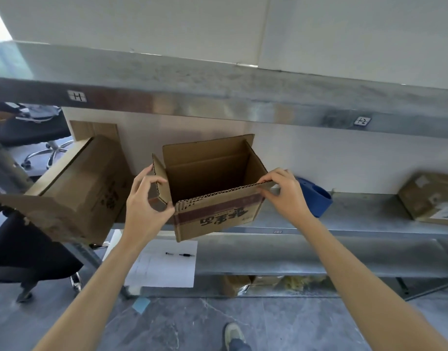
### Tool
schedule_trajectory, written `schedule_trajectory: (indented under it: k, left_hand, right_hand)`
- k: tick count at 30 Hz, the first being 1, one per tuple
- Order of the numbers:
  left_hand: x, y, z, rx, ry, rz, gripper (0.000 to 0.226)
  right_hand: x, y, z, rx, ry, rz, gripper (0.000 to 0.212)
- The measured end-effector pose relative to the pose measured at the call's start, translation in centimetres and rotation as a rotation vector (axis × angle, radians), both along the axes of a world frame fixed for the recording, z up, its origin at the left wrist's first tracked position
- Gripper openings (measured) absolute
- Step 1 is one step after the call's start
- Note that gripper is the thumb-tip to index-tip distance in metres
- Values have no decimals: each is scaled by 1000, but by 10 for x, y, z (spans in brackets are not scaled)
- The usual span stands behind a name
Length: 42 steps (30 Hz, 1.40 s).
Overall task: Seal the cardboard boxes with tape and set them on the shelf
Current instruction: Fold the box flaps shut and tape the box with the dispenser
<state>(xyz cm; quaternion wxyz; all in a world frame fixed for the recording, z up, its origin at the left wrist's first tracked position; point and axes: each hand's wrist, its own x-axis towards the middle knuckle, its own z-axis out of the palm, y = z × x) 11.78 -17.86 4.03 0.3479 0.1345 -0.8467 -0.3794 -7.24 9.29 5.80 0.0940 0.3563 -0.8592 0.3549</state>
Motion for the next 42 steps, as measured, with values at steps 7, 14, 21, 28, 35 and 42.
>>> schedule_trajectory:
  k: [7, 14, 21, 28, 35, 42]
  left_hand:
    - [-38, 7, 5, 63, -30, -134, 49]
    - [-69, 17, 13, 48, -69, -175, 51]
    - [-74, 13, 20, 62, -84, -188, 46]
    - [-76, 24, 27, 142, -56, -192, 44]
    - [-78, 38, 21, 136, -139, -257, 49]
    - [-79, 38, 17, 46, -320, -351, 75]
  right_hand:
    - [0, 38, 0, -4, 25, -103, 17]
    - [-12, 53, 1, -8, -16, -130, 18]
    - [-25, 57, 20, -70, -82, -18, 40]
    - [-52, 41, 33, -52, -94, 14, 43]
    - [-61, 35, 29, 12, -236, 139, 29]
    - [-61, 40, 33, 60, -474, 249, 43]
